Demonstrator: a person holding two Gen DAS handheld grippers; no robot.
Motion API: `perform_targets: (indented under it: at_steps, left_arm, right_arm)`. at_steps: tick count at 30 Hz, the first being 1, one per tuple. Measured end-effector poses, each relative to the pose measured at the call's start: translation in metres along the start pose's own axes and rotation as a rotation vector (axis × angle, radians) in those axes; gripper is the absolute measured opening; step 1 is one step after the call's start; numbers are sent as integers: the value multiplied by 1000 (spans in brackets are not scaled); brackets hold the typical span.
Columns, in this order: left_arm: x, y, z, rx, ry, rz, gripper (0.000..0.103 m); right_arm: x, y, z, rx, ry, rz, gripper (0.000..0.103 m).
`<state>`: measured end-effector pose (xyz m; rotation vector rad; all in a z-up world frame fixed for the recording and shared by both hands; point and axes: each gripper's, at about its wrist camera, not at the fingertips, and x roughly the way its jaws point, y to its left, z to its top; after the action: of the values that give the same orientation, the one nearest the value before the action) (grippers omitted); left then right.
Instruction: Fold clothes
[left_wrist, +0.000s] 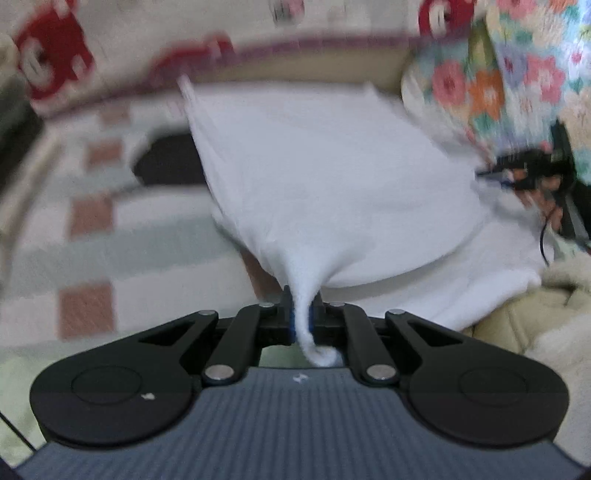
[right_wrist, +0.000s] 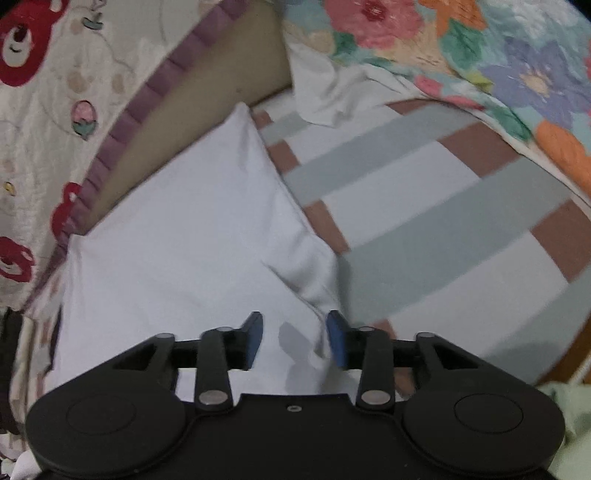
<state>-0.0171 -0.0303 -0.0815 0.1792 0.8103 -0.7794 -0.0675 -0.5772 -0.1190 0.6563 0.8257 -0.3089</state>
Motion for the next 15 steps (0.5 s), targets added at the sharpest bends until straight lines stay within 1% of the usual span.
perform_targets:
  at_steps: [2,7,9,11,13,14,15]
  left_arm:
    - [-13,-5,-2,29,-44,38,4]
    - [1,21,-10,-129,62,-30,5]
    - [6,31,-13,-192,105,-56,9]
    - [11,41,-16,-253,140,-84,11]
    - [7,48,-19,-301,125,-119,16]
    - [5,52,-19,-321,119,-135,21]
    - [5,52,-19,-327,118,-147,30]
  right_arm:
    - [9,2,2,-11,24,-1,44]
    - [12,4,-2,-67,48,-10,44]
    - [11,5,-4,-95,50,-21,44]
    - [12,4,-7,-96,53,-24,44]
    - [13,4,-7,-86,53,-26,44]
    - [13,5,-6,-87,55,-29,44]
    - [13,7,-4,-92,55,-31,45]
